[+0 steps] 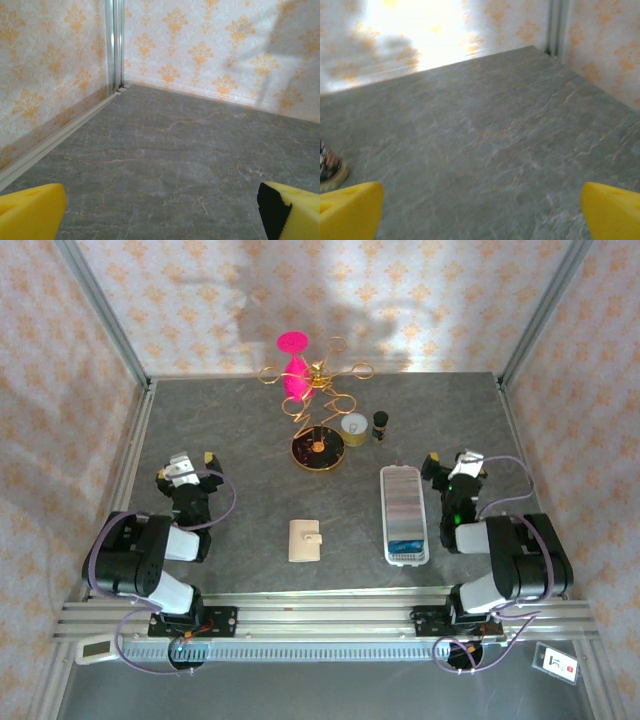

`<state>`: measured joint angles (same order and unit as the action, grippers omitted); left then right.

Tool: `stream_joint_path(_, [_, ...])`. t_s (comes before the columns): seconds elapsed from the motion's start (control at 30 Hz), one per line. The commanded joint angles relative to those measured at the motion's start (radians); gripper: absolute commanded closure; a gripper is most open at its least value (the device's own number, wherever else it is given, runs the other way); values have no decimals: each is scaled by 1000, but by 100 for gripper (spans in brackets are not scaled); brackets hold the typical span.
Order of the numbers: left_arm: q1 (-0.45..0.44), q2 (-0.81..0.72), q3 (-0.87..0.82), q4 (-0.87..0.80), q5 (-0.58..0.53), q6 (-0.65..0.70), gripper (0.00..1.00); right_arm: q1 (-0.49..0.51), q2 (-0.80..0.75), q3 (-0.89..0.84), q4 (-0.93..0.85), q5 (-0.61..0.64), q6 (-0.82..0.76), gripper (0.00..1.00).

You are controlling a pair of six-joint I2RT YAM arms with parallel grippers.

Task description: Put the credit cards into the card holder

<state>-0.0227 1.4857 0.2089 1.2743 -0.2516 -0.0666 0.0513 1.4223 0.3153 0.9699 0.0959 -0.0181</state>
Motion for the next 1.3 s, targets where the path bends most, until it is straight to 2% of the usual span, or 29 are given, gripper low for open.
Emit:
stream_joint_path(0.0, [-20, -86, 41, -116, -32, 29, 1, -5, -144, 99, -230, 127, 53, 0])
stream_joint_path(0.1, [-27, -206, 115, -363, -44, -17, 1, -5, -235, 71, -262, 177, 158, 0])
stream_joint_path(0.17, [-26, -276, 175, -559, -55, -94, 1, -5, -326, 87, -381, 217, 250, 0])
stream_joint_path(0.23, [-26, -346, 259, -777, -111, -309, 1, -5, -392, 120, -515, 217, 344, 0])
stream_joint_path(0.27, [-10, -379, 313, -894, -95, -424, 1, -6, -417, 137, -561, 193, 362, 0])
stream_joint_path(0.33, [36, -415, 368, -947, 174, -420, 1, -6, -451, 180, -655, 130, 359, 0])
stream_joint_path(0.37, [41, -426, 395, -990, 238, -445, 1, -6, -463, 206, -715, 112, 390, 0])
stream_joint_path(0.47, [43, -487, 410, -1086, 282, -576, 1, -5, -498, 267, -868, -7, 442, 0])
stream_joint_path(0.53, [52, -538, 387, -1163, 258, -708, 1, -5, -538, 278, -928, -74, 462, 0])
stream_joint_path(0.57, [65, -561, 384, -1199, 292, -732, 1, -5, -562, 281, -963, -95, 482, 0])
stream_joint_path(0.73, [69, -598, 405, -1336, 565, -710, 1, -5, -639, 337, -1132, -304, 512, 0])
stream_joint_path(0.83, [35, -588, 393, -1463, 599, -750, 3, 22, -639, 356, -1172, -442, 562, 7])
stream_joint_path(0.9, [-20, -572, 365, -1489, 605, -758, 6, 108, -587, 383, -1188, -488, 580, 11])
stream_joint_path(1.07, [-316, -507, 338, -1490, 491, -844, 5, 522, -382, 543, -1264, -273, 560, 14])
stream_joint_path(1.17, [-417, -484, 318, -1448, 492, -848, 4, 676, -257, 586, -1255, -237, 592, 26])
stream_joint_path(1.2, [-429, -481, 311, -1450, 492, -855, 3, 714, -219, 591, -1248, -216, 605, 28])
stream_joint_path(1.27, [-440, -478, 301, -1466, 497, -838, 2, 782, -153, 586, -1223, -185, 639, 41])
